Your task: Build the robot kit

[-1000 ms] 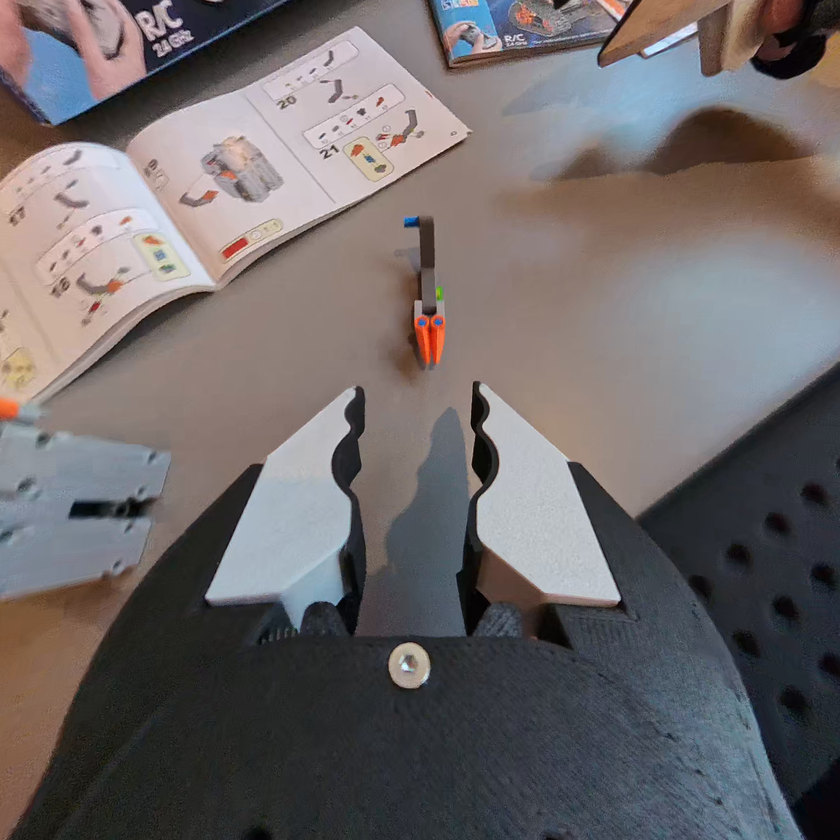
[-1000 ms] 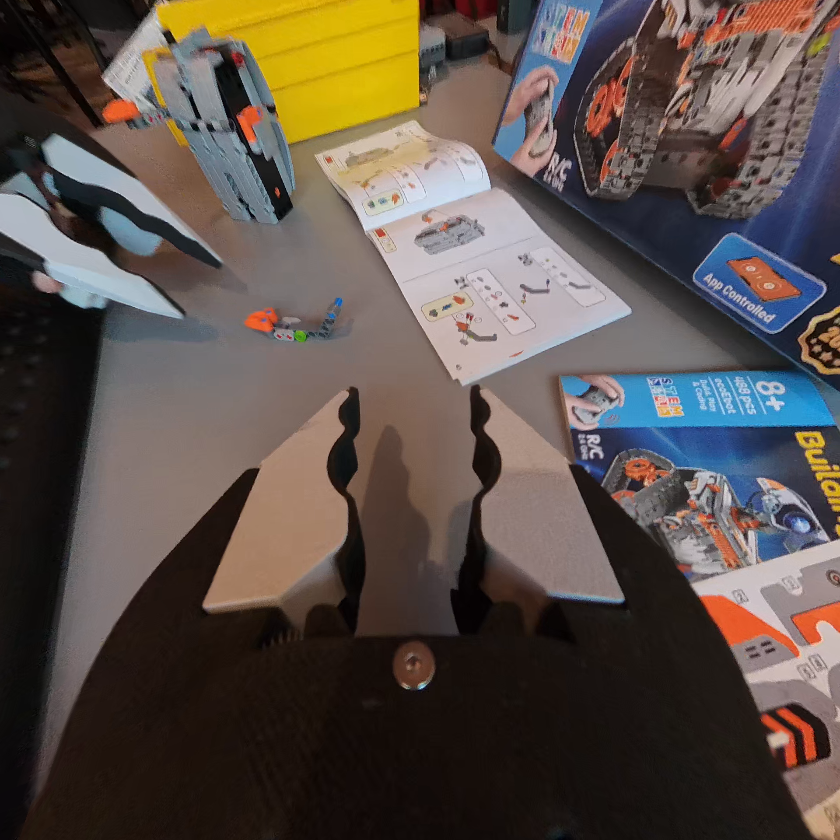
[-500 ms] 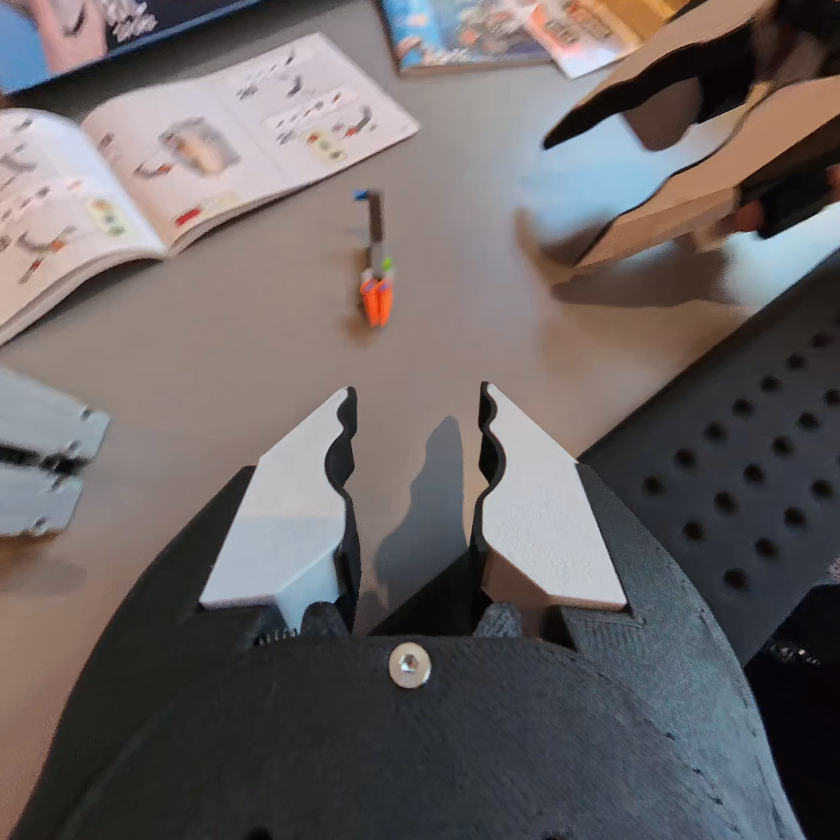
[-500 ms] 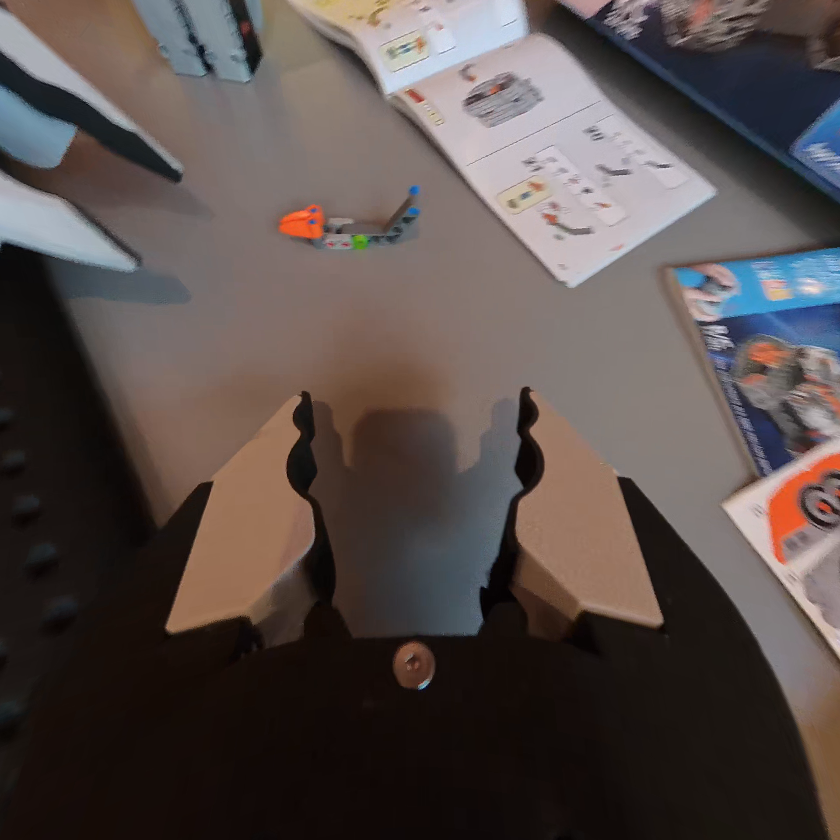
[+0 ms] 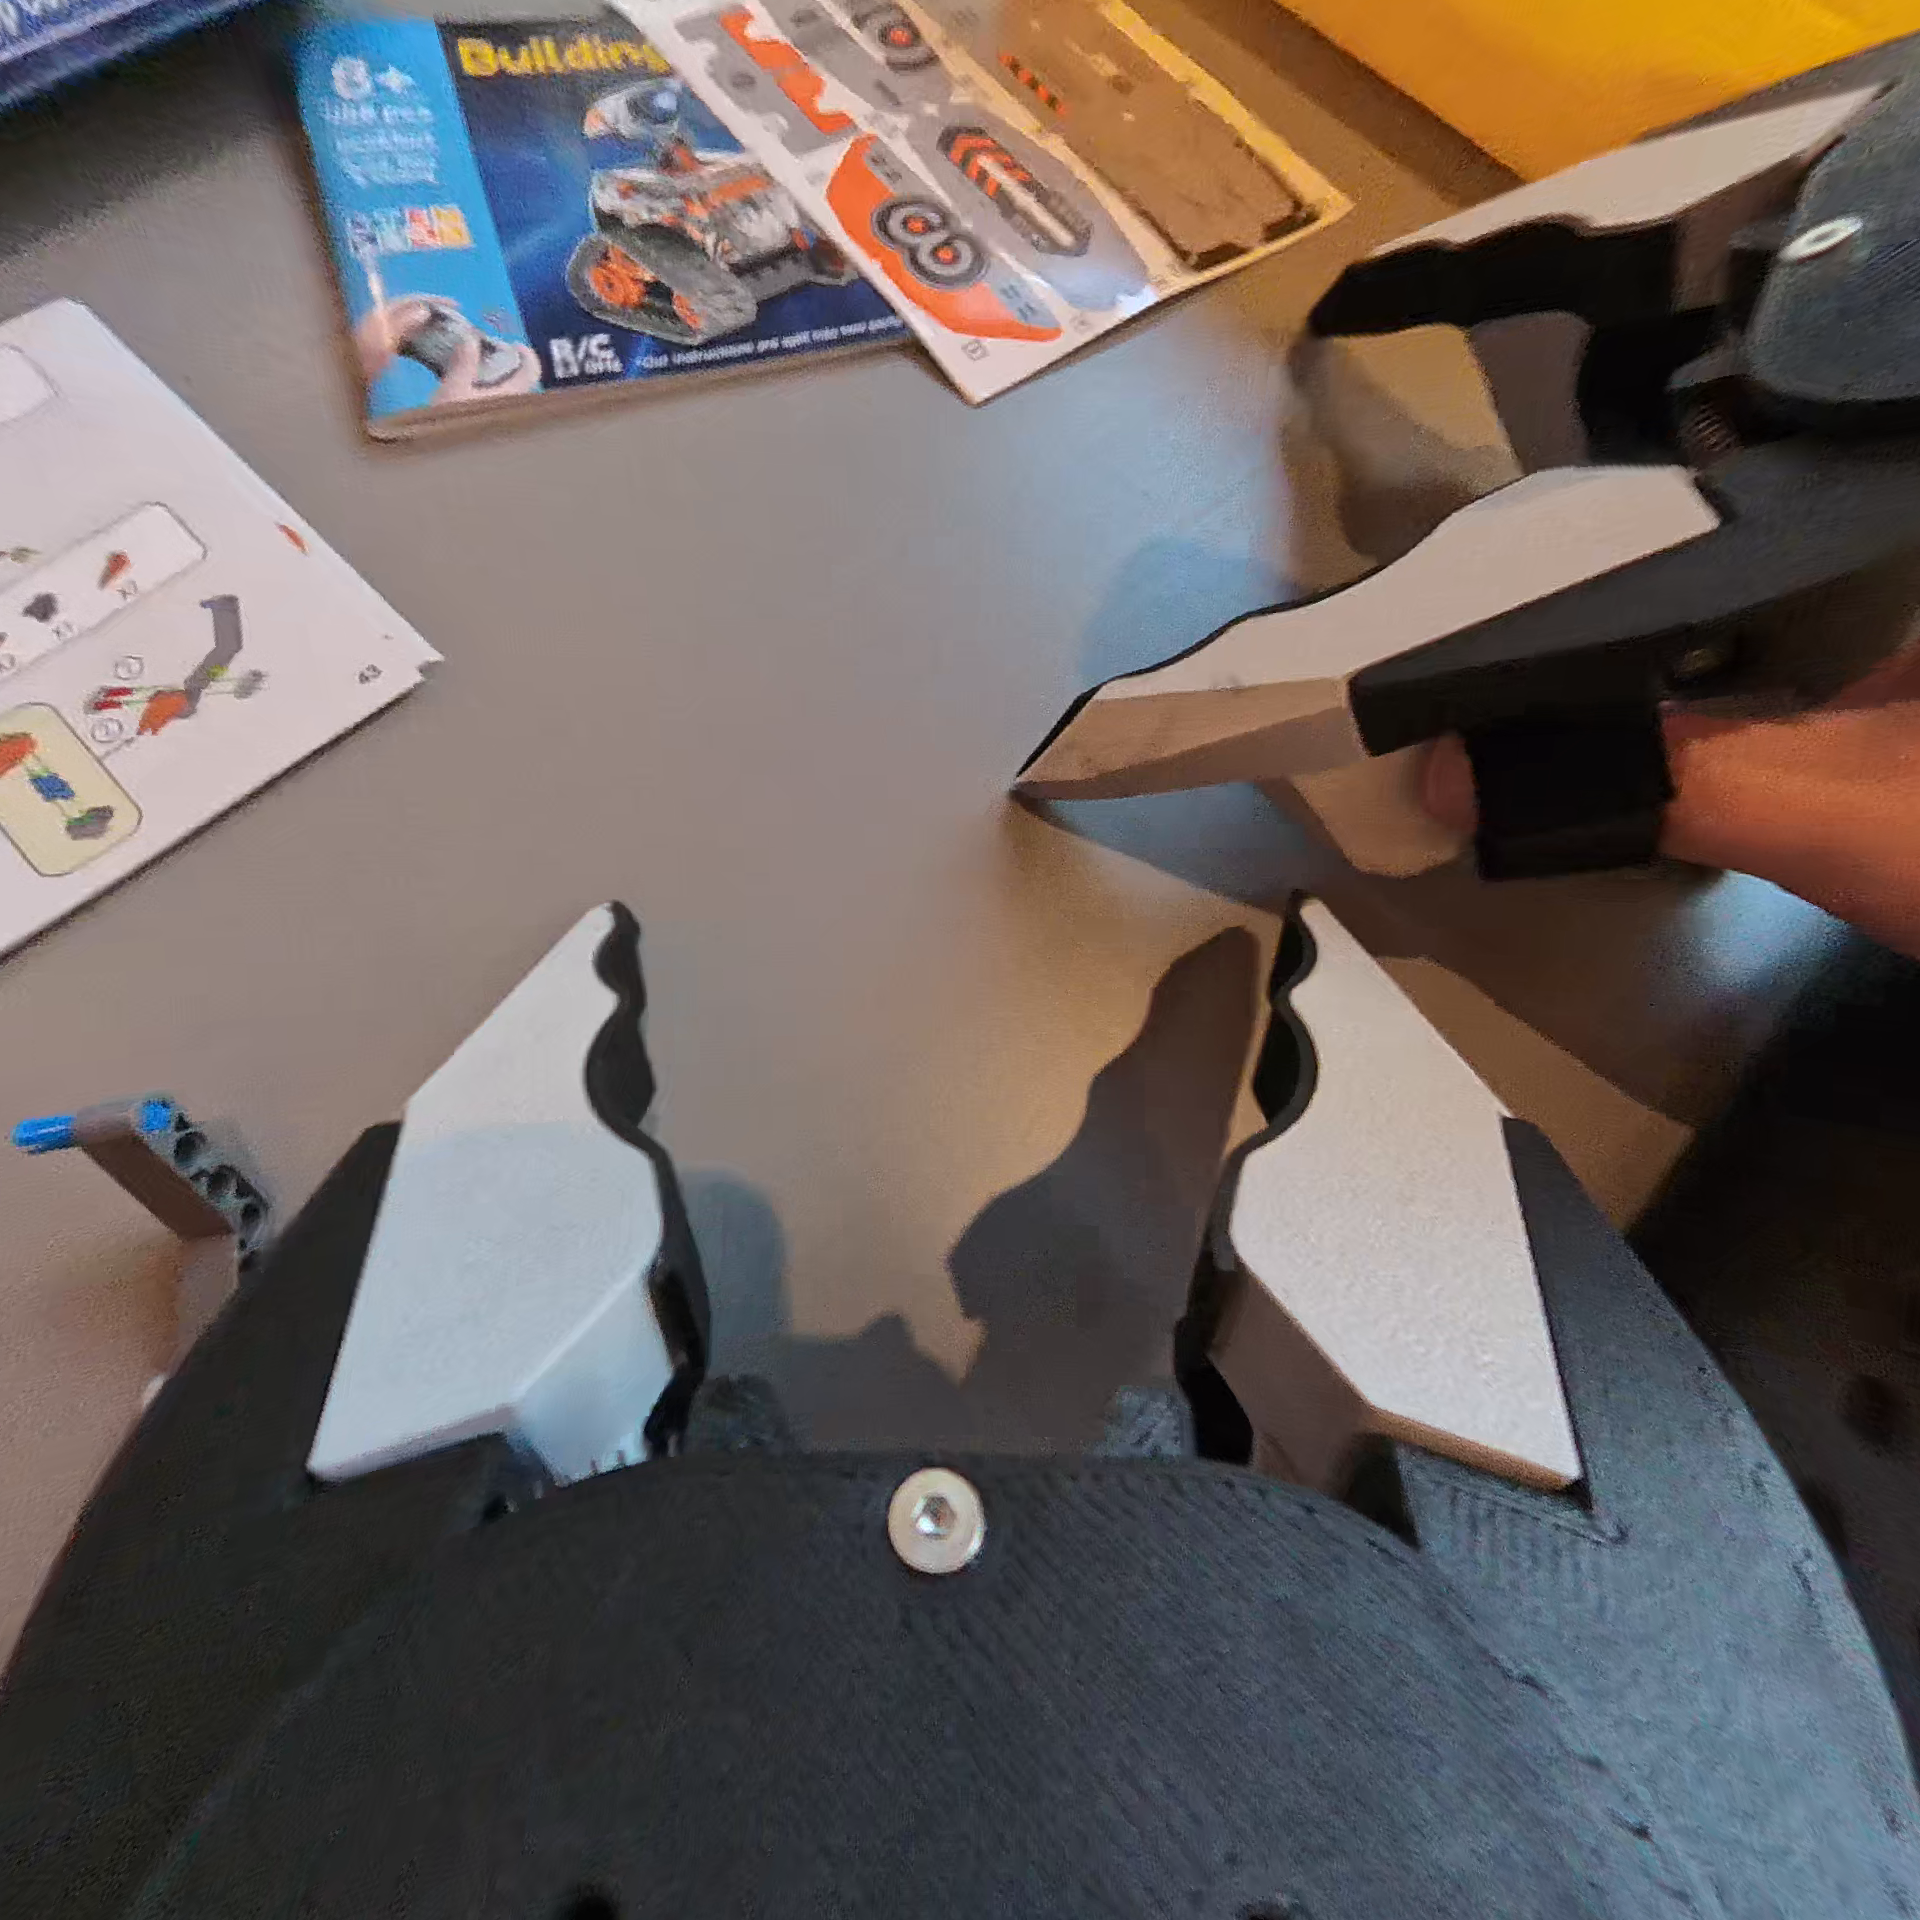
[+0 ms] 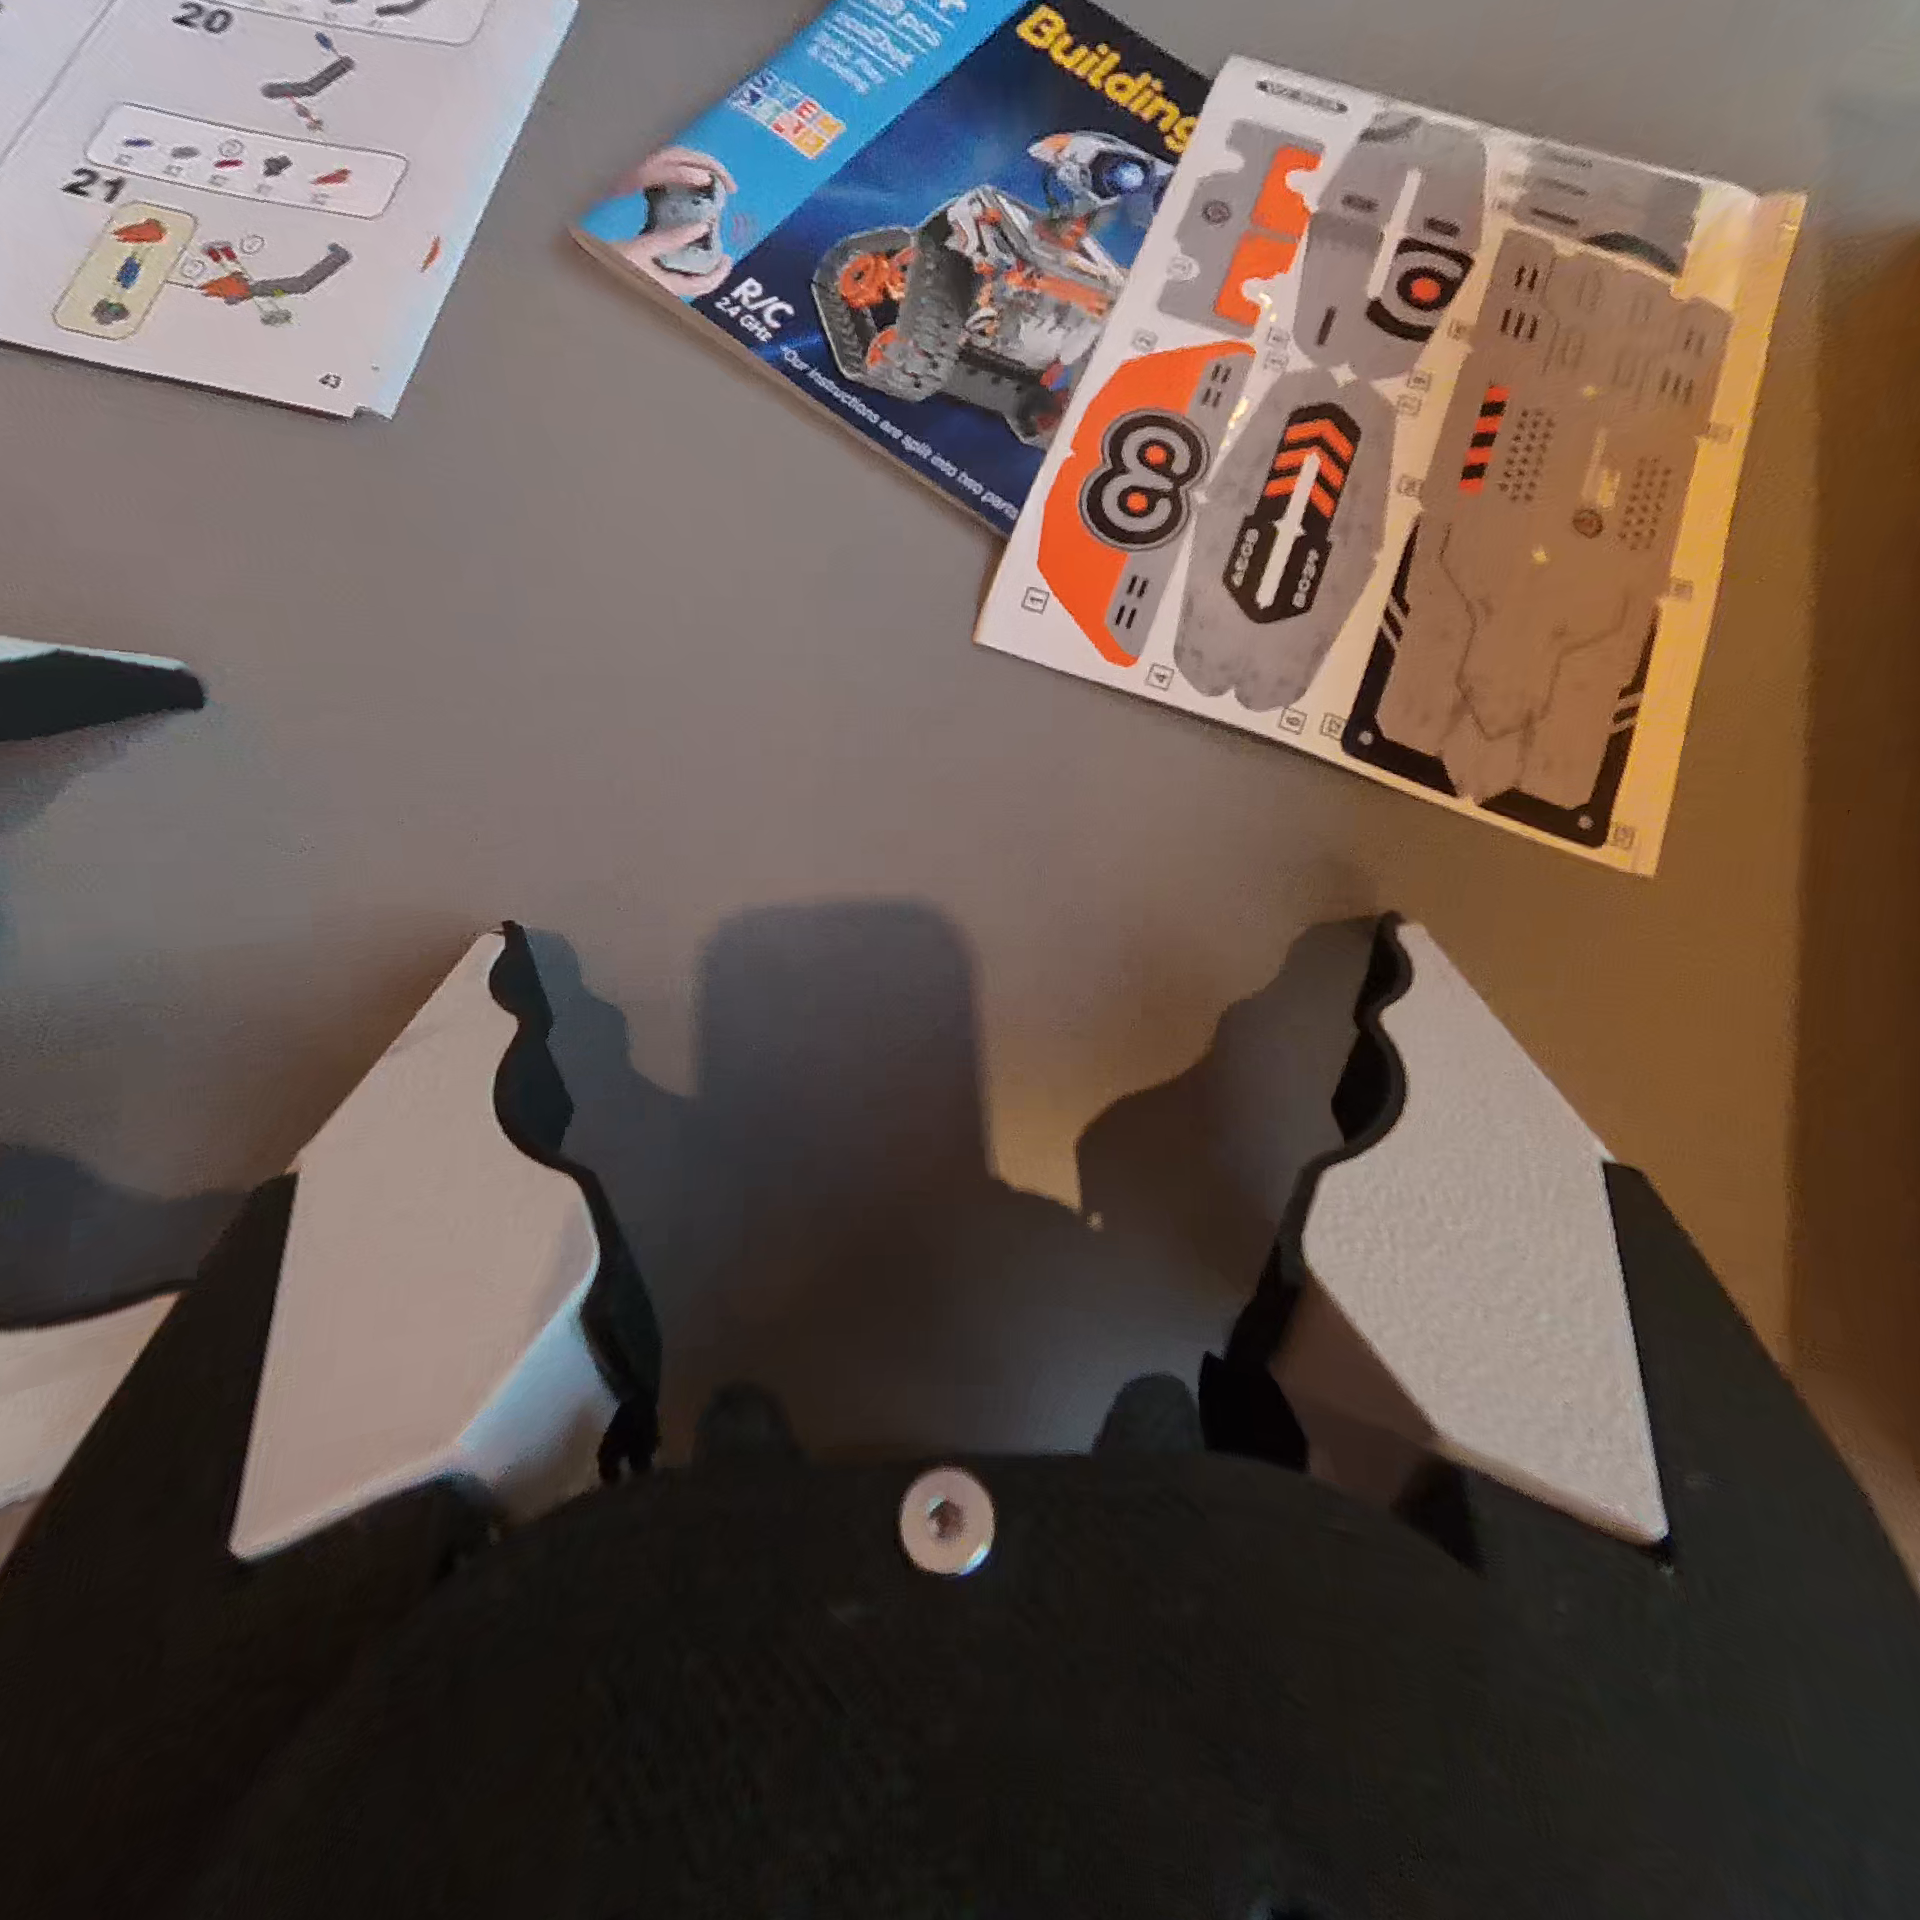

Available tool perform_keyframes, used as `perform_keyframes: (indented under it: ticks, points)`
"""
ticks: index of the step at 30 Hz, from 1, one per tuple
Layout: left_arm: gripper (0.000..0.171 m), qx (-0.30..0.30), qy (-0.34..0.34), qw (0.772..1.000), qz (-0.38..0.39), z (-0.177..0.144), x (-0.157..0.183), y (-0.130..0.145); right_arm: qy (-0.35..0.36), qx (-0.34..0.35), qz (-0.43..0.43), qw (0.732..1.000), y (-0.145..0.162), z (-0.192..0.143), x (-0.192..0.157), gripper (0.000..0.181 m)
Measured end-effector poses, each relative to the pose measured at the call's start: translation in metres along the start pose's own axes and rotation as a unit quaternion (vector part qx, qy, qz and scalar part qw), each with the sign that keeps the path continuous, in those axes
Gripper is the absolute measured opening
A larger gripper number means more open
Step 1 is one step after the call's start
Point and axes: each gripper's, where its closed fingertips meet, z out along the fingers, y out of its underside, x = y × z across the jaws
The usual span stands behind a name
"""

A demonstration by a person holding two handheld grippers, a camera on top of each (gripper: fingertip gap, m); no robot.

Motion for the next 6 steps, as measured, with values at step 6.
perform_keyframes:
  ticks: [6]
  points:
    - [0.139,-0.027,-0.063,0.998,0.008,0.003,-0.016,0.009,0.008,0.000,0.013,1.000,0.002,-0.003,0.001,0.152]
